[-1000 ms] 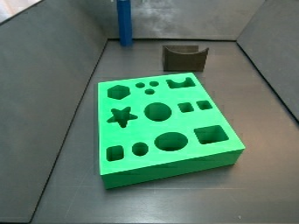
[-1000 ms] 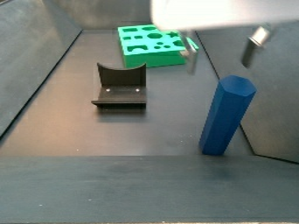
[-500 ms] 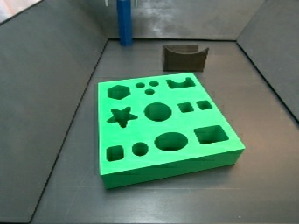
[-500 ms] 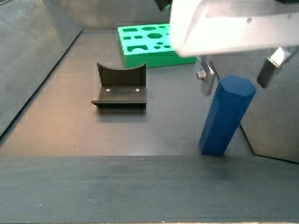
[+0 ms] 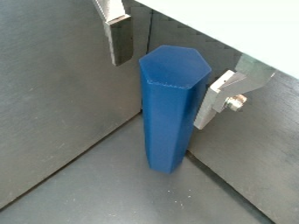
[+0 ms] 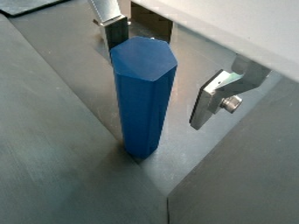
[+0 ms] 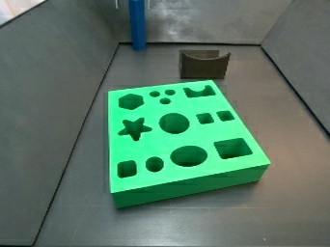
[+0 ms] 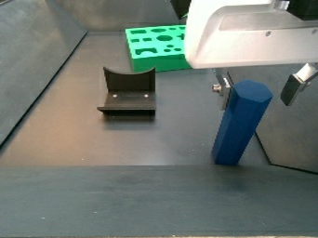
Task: Pick up the hexagon object. Move up. Move to above the board. Insert the hexagon object.
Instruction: Pick up the hexagon object.
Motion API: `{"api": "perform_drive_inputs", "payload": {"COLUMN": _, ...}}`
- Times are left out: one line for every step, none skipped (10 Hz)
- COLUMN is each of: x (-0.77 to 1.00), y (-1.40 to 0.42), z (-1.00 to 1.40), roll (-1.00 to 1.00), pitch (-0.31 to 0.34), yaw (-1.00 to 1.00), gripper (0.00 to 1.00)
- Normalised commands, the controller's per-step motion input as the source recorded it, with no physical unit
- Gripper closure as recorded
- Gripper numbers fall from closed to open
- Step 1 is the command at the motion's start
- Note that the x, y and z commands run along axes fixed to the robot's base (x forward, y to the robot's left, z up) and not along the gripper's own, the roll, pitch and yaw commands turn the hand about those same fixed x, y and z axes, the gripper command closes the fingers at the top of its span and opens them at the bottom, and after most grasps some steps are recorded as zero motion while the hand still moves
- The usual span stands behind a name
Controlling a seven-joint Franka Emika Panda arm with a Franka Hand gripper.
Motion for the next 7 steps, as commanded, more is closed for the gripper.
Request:
{"api": "perform_drive_inputs", "payload": {"x": 0.00, "y": 0.00, "z": 0.00, "roll": 0.00, "pitch": 0.000, "yaw": 0.00, "gripper": 1.00}}
{"api": "perform_drive_inputs", "payload": {"x": 0.00, "y": 0.00, "z": 0.00, "roll": 0.00, "pitch": 0.000, "yaw": 0.00, "gripper": 1.00}}
{"api": "perform_drive_inputs", "payload": {"x": 0.00, "y": 0.00, "z": 0.00, "roll": 0.00, "pitch": 0.000, "yaw": 0.00, "gripper": 1.00}}
{"api": "perform_drive_inputs", "payload": {"x": 0.00, "y": 0.00, "z": 0.00, "roll": 0.00, "pitch": 0.000, "yaw": 0.00, "gripper": 1.00}}
{"api": "perform_drive_inputs", "payload": {"x": 0.00, "y": 0.00, "z": 0.00, "roll": 0.00, "pitch": 0.000, "yaw": 0.00, "gripper": 1.00}}
{"api": "perform_drive_inputs", "payload": {"x": 0.00, "y": 0.00, "z": 0.00, "roll": 0.00, "pitch": 0.000, "yaw": 0.00, "gripper": 1.00}}
{"api": "perform_drive_inputs", "payload": {"x": 0.00, "y": 0.00, "z": 0.00, "roll": 0.00, "pitch": 0.000, "yaw": 0.00, "gripper": 1.00}}
